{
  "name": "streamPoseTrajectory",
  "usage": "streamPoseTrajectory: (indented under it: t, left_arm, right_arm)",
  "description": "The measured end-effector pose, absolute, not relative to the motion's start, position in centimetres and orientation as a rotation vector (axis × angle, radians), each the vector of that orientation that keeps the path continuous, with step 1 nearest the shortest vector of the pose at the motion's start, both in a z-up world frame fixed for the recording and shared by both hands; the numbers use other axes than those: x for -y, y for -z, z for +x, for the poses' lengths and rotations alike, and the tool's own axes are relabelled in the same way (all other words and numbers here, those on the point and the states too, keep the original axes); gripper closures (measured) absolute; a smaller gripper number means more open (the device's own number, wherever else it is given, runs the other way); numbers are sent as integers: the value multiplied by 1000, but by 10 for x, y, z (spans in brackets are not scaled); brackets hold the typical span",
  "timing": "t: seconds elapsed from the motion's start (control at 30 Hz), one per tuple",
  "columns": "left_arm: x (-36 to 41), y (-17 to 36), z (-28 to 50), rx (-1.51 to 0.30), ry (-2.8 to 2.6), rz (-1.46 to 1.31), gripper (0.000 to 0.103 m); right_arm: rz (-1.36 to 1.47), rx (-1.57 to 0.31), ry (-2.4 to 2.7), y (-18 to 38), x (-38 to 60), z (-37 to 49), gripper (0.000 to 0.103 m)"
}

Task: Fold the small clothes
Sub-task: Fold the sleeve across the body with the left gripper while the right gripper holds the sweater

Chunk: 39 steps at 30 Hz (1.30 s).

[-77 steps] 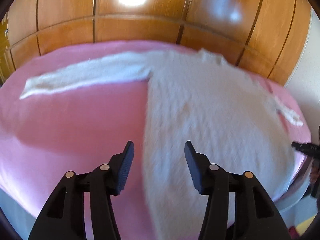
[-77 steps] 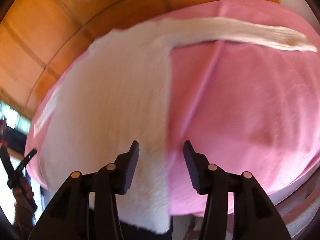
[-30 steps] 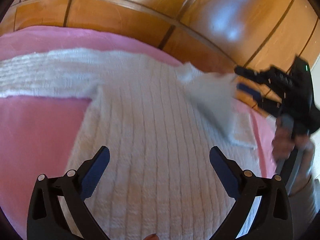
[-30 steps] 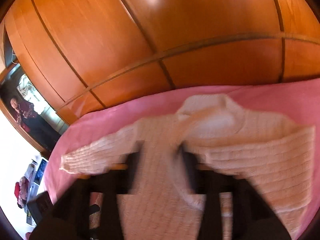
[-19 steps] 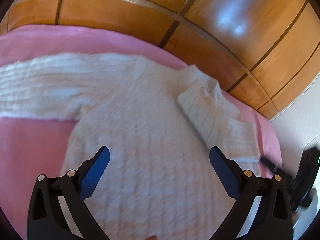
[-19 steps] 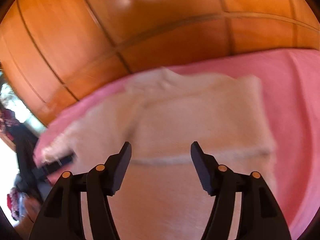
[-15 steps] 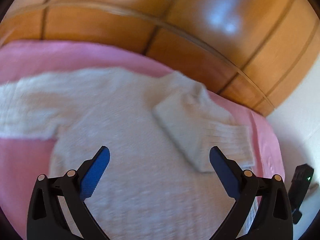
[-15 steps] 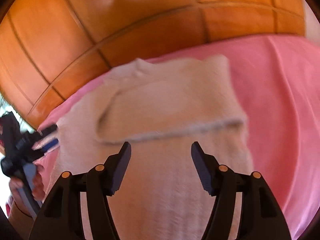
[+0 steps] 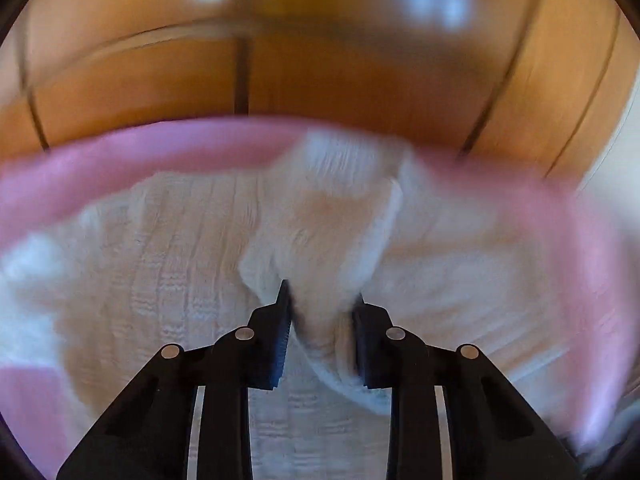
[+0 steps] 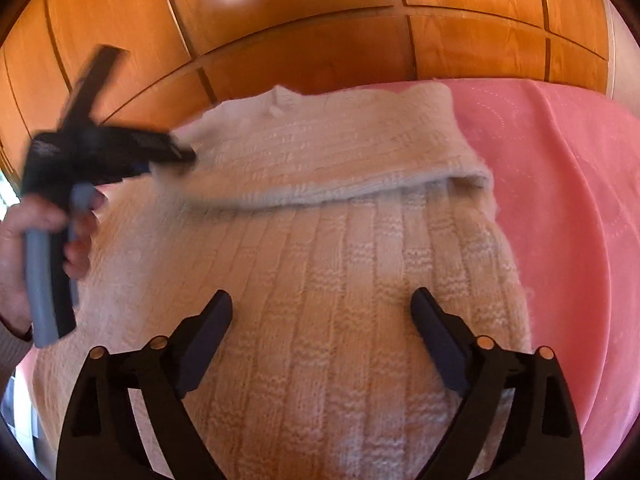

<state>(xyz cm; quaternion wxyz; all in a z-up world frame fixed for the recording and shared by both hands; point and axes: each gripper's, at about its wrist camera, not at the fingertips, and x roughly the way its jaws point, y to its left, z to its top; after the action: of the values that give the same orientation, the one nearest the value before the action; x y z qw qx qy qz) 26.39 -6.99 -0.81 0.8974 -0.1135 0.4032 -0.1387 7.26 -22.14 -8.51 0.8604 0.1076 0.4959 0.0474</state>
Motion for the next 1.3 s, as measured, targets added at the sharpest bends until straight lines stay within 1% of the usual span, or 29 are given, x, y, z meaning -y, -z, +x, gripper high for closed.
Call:
streamPoseTrajectory:
  t: [0.03,0.07,0.13,0.17,0.2,0.33,0.47,0.53,0.57,0.6,0.67,0.8,0.83,0.9,1.0,1.07,1.13,1.2,1.3]
  left_arm:
    - [43,3,255,-774,341,-361,76]
    - [27,5,250,-762,345,-415,76]
    - [-5,20,241,-786,374,-529,54]
    - [-19,31,236,-815,347,-562,28]
    - [-33,42,229,-830,308,-590,21]
    - [-72,70,217,-874,317,-756,21]
    - [-84,69,223,-878,351,-820,21]
    - [-75,67,230,-896,356,-752,48]
    - [-67,67,238,-925,368,-700,78]
    - [-56,67,244,-943,379,-652,94]
    - [-44,54,249,-911,383,-579,95]
    - [-49,-2,236,-682,477,-515,96]
    - [-49,-6,235,-665,464,-486,96]
    - [-47,1,244,-688,412,-411,96]
    - [-40,36,260,-819,308,-297,96]
    - [-37,52,259,-863,274,-250,96]
    - [-37,57,256,-861,272,-255,96]
    - [-40,54,256,-851,272,-267,96]
    - [-38,45,267,-828,239,-271,96]
  right_arm:
    - [245,-1041,-104,86,224,73,11]
    - [255,-1040,-104,86,224,73,11]
    - [256,-1039,-103,86,225,72,11]
    - [250,-1039,-100,85,224,72,11]
    - [241,-1041,-97,86,223,72,11]
    - [201,-1051,-79,86,218,73,9]
    - [171,-1061,-69,88,214,75,7]
    - [163,-1063,-66,89,214,75,7]
    - [159,-1063,-64,89,213,75,7]
    - [157,-1063,-63,89,213,75,6]
    - [158,-1063,-61,89,213,75,6]
    - [161,-1061,-60,90,213,75,6]
    - [161,-1062,-59,90,212,75,6]
    - [156,-1067,-54,89,211,75,6]
    - [155,-1094,-46,82,210,79,8]
    - [223,-1073,-72,68,216,88,18]
    - [250,-1042,-78,56,222,104,18]
    - [246,-1019,-68,51,225,128,21]
    - [188,-1036,-26,61,225,160,25]
